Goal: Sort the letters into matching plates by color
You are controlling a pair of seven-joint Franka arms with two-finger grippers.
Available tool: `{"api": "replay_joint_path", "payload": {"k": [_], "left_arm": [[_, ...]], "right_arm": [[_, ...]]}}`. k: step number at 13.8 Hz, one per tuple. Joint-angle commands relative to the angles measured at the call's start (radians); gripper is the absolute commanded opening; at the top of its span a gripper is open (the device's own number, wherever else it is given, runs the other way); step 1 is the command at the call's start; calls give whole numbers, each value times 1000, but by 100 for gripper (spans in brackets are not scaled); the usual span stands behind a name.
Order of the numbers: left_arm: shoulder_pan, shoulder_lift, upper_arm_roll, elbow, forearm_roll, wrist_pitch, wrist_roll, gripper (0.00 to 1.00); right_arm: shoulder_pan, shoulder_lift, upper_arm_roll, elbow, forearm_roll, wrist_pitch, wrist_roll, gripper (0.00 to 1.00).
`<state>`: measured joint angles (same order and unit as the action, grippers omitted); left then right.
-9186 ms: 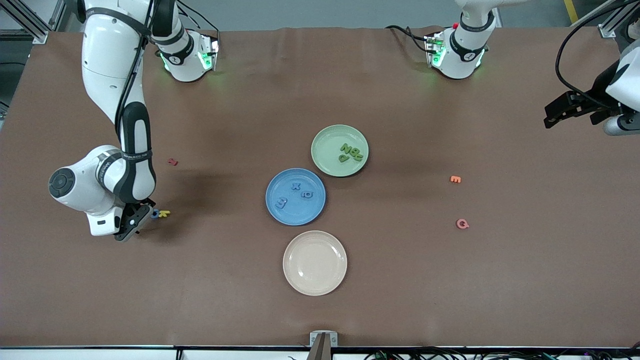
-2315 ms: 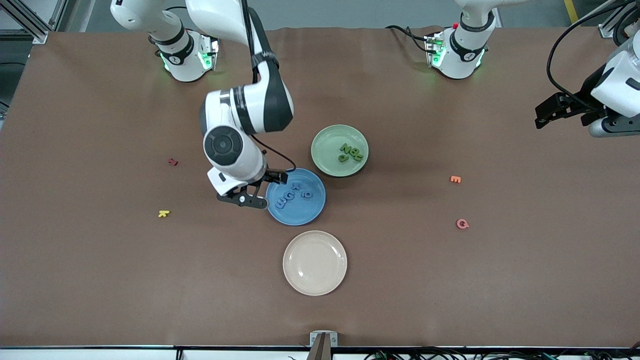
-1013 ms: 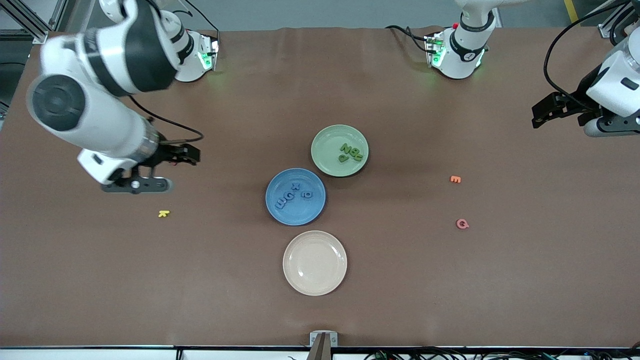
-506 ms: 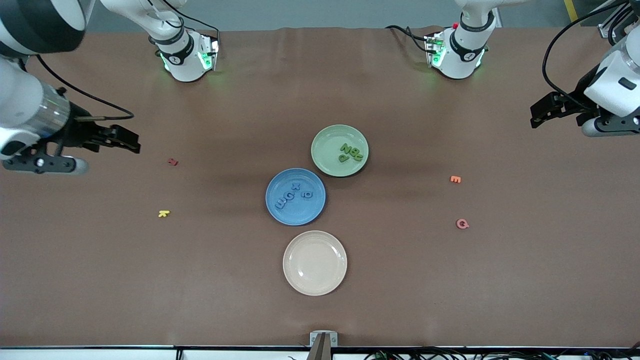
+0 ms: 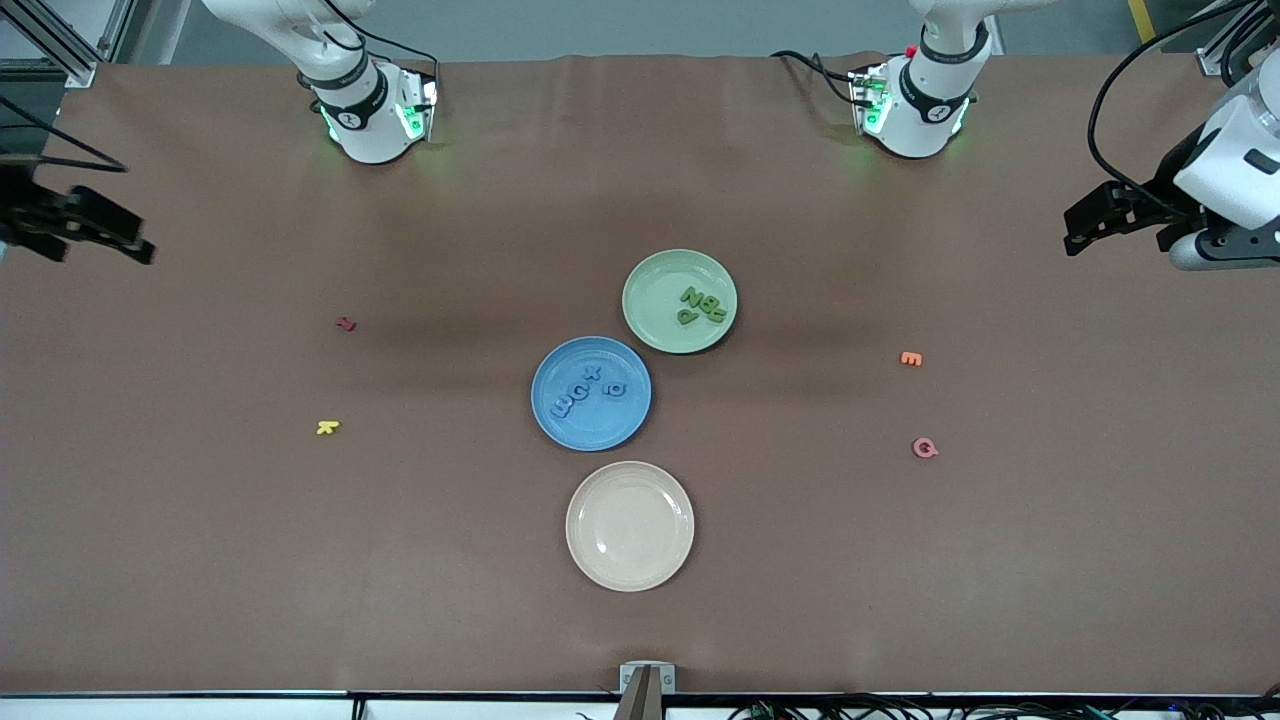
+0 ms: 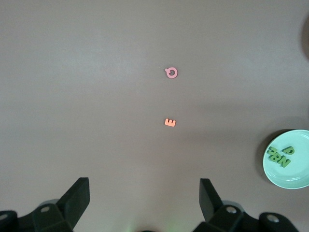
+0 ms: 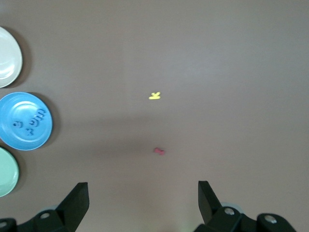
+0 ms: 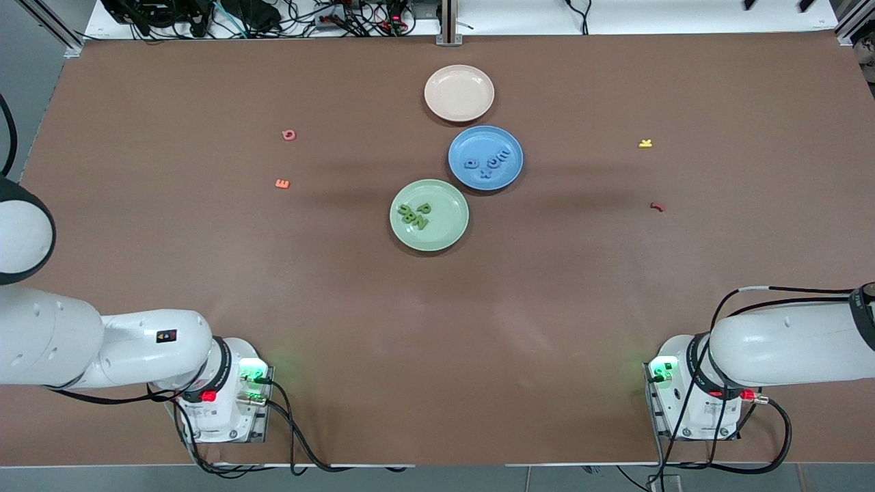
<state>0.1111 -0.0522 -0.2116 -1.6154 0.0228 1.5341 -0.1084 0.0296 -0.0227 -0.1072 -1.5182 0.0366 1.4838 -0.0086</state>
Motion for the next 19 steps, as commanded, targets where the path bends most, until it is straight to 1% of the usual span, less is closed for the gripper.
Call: {"api": "replay_joint_path", "payload": {"k": [1,6,7,11,14,16,19], "left_arm": [[10,-5,-3,23,-15,0,22,100],[10,-8,-3,25,-18,-5,26,100],[9,-8,-5,25,-18,-12,26,100],[7,-9,-6,26,-18,-20,26,100],[6,-8,-6,26,-26,-20,26,100],[7,-9,-5,26,-64,-41,26,100],[6,-11,-3,35,-61,-49,21,100]], "right_arm": [[-4,-23,-2,-31,-9,21,-14,100],[-10,-16,-9,-30,-14,78,-16,100],[-29,-13,-8,-31,-12,81,-17,100],[-53,-2,-9,-37,-14,87,-21,100],[-45,1,-5,-39,-26,87,-19,100],[-43,1,-2,-36,-30,87,-19,100],[-39,1,0,-33,-55,92,-17,100]]}}
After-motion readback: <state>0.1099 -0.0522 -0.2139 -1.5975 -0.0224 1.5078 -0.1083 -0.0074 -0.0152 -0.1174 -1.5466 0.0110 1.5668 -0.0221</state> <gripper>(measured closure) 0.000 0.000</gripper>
